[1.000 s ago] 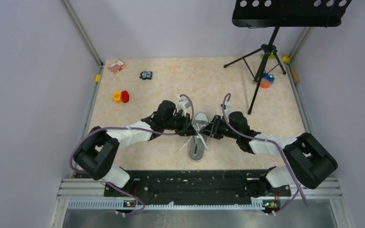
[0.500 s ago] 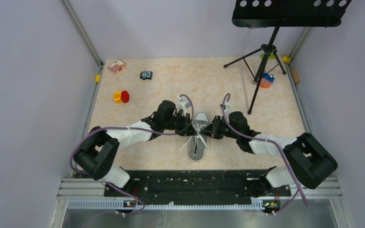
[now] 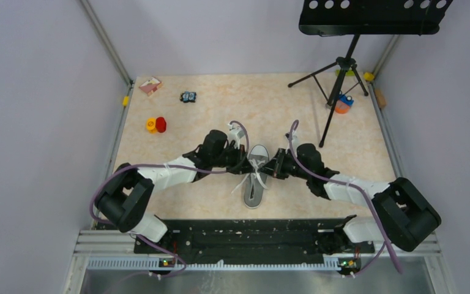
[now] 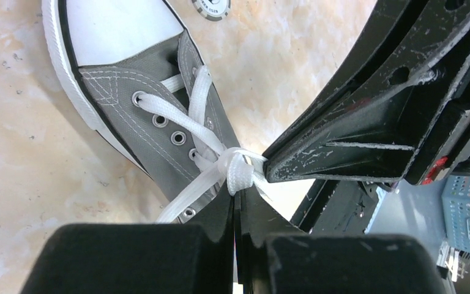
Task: Tie the shoes
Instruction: Cross the shoelace with the shoelace.
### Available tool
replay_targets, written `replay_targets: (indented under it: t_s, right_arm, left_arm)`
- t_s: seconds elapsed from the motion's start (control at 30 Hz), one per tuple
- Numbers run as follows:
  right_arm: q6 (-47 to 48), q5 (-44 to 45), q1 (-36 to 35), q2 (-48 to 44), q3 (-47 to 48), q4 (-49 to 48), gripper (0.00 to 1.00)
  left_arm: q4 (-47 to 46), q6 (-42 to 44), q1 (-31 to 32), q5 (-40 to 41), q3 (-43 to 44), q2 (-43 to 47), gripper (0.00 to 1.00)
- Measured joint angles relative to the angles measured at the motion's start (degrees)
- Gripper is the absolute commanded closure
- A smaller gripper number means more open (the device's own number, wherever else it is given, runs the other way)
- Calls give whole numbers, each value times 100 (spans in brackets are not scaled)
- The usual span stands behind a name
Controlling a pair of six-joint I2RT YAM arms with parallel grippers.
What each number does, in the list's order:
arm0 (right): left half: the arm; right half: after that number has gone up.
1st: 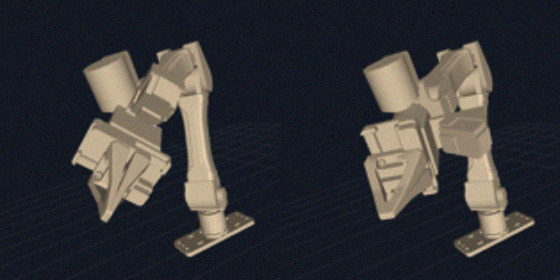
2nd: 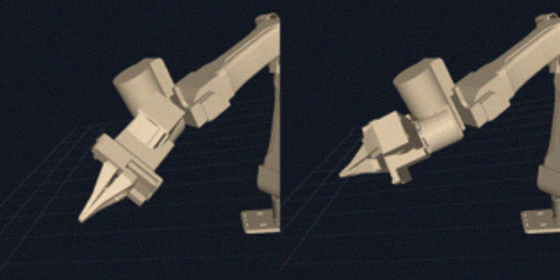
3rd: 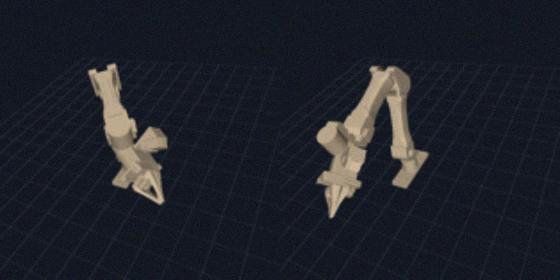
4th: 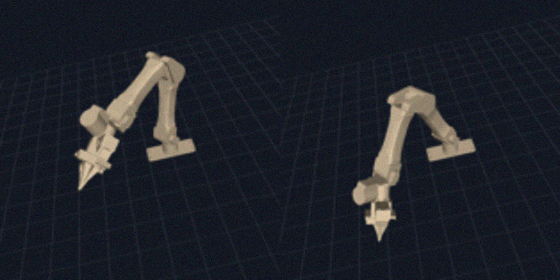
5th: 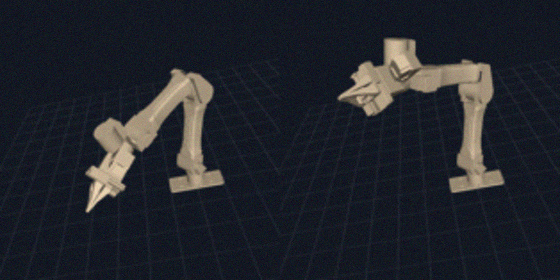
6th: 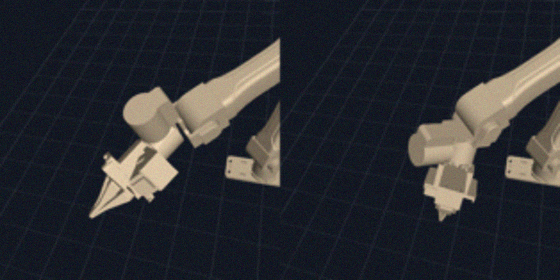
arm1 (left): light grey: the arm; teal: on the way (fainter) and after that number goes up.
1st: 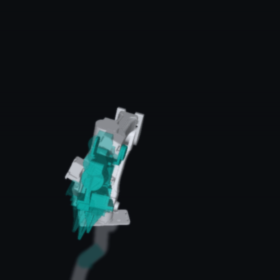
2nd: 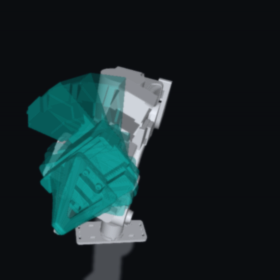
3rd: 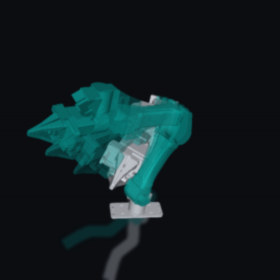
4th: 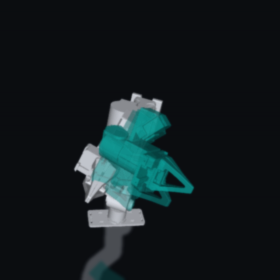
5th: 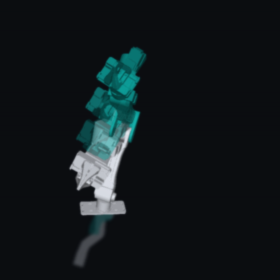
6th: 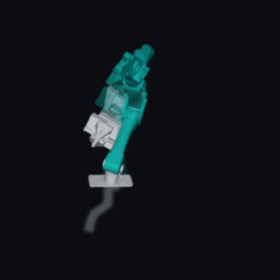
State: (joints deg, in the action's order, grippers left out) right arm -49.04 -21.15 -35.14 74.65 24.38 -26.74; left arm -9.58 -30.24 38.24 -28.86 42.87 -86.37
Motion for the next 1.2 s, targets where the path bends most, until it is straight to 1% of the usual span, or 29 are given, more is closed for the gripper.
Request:
replay_targets:
  t_s: [0.23,0.7,0.9,0.93,1.0,1.2]
  right_arm:
    - [61,-2,-39,-81,0,101,100]
    - [142,-109,-238,-129,7,107,100]
    - [114,-87,-387,31,31,63,100]
    - [92,-52,-387,55,46,52,98]
    - [44,15,-387,63,50,4,90]
    - [-70,179,-398,59,50,-28,78]
  left_arm:
    - [-87,-166,22,273,-35,0,100]
    - [-87,-203,127,450,-35,-2,100]
    - [-109,-201,195,446,-35,-7,100]
    - [-122,-199,205,435,-35,-13,100]
    - [-144,-192,216,424,-35,-22,100]
    - [-186,-114,219,407,-37,-39,100]
